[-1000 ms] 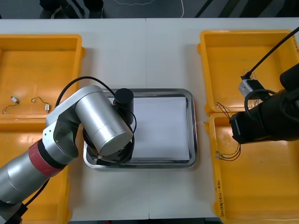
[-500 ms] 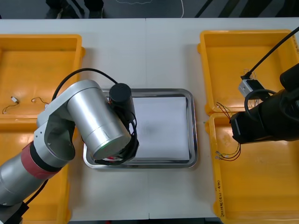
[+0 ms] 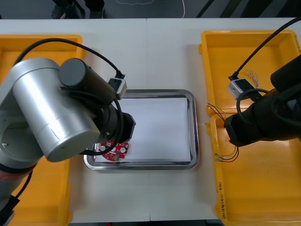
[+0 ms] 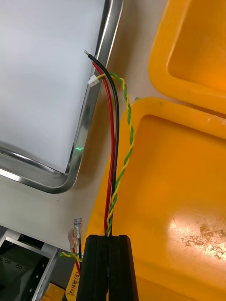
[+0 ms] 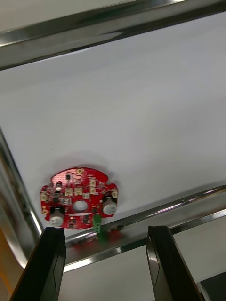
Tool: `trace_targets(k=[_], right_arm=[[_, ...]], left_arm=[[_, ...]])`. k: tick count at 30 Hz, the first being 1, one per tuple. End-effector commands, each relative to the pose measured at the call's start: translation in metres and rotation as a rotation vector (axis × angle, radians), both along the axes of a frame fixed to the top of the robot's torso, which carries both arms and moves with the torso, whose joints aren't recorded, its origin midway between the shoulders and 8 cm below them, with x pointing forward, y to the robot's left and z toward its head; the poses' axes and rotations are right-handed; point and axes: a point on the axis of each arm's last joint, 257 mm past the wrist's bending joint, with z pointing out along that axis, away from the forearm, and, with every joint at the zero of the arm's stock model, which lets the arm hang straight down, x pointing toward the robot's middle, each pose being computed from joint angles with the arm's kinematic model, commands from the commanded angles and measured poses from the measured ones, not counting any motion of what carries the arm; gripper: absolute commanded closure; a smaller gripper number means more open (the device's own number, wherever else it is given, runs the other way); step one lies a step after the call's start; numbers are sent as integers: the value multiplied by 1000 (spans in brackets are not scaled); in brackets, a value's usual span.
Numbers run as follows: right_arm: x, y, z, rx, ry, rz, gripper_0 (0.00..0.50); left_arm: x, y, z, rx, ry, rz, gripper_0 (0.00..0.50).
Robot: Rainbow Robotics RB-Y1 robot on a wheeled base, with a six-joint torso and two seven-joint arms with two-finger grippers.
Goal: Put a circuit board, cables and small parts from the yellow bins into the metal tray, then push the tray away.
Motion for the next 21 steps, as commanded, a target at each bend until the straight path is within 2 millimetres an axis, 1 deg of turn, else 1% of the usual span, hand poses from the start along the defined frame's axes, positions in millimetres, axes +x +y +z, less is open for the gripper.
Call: trace_targets(k=[1,4,6,8,11,14,17,21], right_arm=[[7,2,16,-80,-78,129,500],[12,3,17,-97,-86,179,500],[14,6,17,-102,-91,204,500],[17,10,18,-116,-106,246,500],[20,15,19,-134,-121,288,500],[21,22,16,-165,-133,341,500],[20,28,12,-176,-129,367,500],[19,45,8,-168,-121,411,500]], left_arm=[[12,43,27,32,-49,3,0],[17,59,36,34,-59,26,0],[21,67,43,33,-70,38,0],[26,79,54,30,-86,58,0],[30,92,64,20,-95,75,0],[34,109,74,22,-105,100,0],[39,125,80,24,-103,129,0],[49,148,86,47,-100,151,0]])
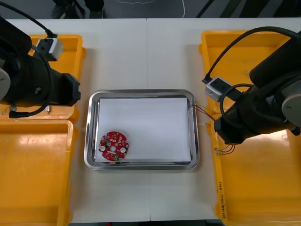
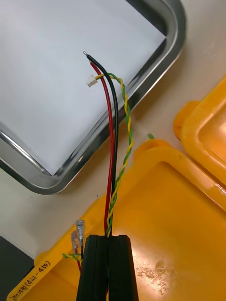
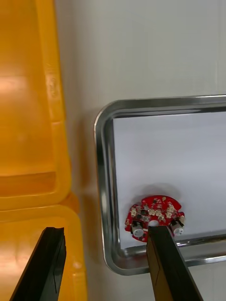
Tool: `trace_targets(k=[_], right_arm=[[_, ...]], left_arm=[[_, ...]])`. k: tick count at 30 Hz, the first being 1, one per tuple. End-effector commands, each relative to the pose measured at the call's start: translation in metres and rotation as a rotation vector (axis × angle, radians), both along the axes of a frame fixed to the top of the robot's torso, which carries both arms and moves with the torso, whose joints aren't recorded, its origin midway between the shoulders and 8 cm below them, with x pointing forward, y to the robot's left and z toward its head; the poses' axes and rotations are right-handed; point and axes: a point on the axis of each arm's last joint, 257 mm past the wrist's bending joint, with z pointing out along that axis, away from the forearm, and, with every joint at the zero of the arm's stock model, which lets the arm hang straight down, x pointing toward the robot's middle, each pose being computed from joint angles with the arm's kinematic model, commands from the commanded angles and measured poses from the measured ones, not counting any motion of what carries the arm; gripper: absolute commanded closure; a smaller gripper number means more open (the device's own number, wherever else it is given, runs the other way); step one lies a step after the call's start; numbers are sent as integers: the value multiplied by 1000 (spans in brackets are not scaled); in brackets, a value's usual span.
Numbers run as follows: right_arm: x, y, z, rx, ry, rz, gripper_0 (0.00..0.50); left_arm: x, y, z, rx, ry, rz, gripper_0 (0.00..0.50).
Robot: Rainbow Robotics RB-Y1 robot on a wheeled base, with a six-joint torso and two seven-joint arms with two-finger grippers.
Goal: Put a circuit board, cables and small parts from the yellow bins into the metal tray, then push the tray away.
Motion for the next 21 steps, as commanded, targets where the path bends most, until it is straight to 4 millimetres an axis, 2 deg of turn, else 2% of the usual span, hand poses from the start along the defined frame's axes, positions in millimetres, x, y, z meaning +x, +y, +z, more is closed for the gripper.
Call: trace_targets(k=[1,13,21], right_arm=[[2,30,6,10,-15,74,500],[12,65,-3,-51,-33,238,500],[21,86,-8,-95,-60,363,500]], left_arm=[[13,40,16,114,-22,-49,0],[41,103,31,158,26,13,0],[48,144,34,155,72,62,0]])
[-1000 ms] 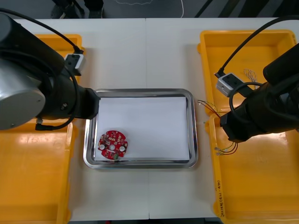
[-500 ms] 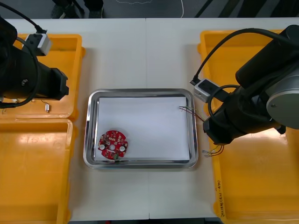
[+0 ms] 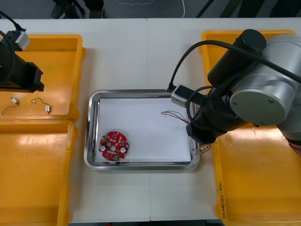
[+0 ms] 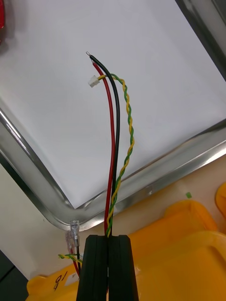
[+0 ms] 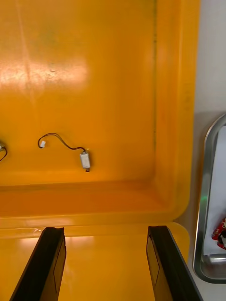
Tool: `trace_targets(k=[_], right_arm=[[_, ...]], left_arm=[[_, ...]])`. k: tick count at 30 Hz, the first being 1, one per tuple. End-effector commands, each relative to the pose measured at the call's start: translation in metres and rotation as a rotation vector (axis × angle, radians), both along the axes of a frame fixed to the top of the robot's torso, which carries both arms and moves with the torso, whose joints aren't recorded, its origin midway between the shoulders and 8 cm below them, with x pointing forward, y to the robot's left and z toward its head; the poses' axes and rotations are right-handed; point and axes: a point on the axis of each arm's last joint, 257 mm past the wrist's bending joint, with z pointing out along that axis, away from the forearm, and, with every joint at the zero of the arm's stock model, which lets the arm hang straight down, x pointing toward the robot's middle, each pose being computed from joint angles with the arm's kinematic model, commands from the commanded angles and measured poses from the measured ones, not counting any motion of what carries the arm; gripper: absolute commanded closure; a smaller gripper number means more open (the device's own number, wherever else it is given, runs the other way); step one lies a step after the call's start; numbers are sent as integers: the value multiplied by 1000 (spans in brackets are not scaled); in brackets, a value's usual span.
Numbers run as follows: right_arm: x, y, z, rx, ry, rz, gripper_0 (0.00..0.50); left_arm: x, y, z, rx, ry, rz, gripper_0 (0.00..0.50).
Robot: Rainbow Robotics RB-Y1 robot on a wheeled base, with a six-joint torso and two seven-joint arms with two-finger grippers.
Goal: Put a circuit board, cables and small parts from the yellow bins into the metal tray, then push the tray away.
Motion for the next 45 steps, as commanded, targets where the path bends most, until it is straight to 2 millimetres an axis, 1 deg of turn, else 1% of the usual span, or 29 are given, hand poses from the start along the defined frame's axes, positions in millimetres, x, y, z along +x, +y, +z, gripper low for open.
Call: trace_targets(k=[1,5,8,11,17,19,24,32,41,45], right_arm=[[8,27,10,-25,-61,146,500],[14,44,6,-42,-77,231,500],[17,52,3,-56,-92,270,500],[23,62,-3,-92,-121,334,500],[28,79,-14,-119,-147,400,500],[28,86,-19,-124,-154,422,500],[26,94,-30,-141,-155,469,500],[18,98,-45,-191,-146,535,500],[21,89,-59,-234,-118,547,500],[23,89,-63,-249,-121,559,500]], left_arm=[[11,35,38,41,-48,-5,0],[12,59,34,54,-21,-1,0],[12,70,33,61,-10,-3,0],[12,87,32,81,7,-12,0],[13,104,30,96,41,-40,0],[16,110,28,101,53,-57,0],[22,120,23,105,64,-86,0],[33,138,8,122,67,-135,0],[40,158,-12,126,71,-155,0],[45,160,-19,127,66,-153,0]])
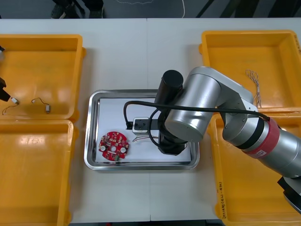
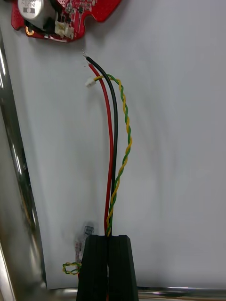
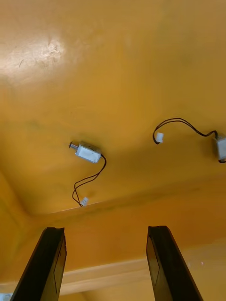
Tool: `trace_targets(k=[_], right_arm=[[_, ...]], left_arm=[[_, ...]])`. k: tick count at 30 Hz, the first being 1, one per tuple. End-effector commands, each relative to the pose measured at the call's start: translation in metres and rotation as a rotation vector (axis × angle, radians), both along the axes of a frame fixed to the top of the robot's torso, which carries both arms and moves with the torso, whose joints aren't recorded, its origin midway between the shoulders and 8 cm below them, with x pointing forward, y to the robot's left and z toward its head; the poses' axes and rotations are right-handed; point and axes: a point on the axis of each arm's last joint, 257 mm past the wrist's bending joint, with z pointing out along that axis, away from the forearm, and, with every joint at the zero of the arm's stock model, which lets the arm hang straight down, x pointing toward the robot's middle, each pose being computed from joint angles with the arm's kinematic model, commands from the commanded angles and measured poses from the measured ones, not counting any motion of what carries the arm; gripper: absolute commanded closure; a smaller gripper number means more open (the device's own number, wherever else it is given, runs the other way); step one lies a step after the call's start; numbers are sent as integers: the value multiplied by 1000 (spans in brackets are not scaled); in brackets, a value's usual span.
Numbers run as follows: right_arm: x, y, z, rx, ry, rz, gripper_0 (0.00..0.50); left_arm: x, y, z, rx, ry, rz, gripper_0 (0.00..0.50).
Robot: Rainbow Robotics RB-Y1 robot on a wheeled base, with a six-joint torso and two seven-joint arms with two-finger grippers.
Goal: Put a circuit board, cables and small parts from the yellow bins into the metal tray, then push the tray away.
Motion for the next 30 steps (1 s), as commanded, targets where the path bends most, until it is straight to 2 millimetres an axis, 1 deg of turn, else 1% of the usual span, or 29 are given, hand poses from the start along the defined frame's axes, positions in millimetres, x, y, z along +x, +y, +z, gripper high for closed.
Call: trace_targets(k=[1,4,11,19,21,30], right_arm=[[7,18,10,-17,-58,84,500],[7,17,6,-25,-58,89,500],[8,17,-4,-42,-51,98,500],[6,17,-7,-57,-54,113,500],[5,17,-9,-62,-54,114,500],[6,15,-10,-69,-58,118,500]], left_arm=[[17,22,36,44,-85,30,0],[20,23,31,48,-88,31,0],[28,18,22,35,-98,46,0],[44,14,13,-3,-106,85,0],[48,9,11,-13,-107,87,0],[56,1,4,-12,-121,87,0]])
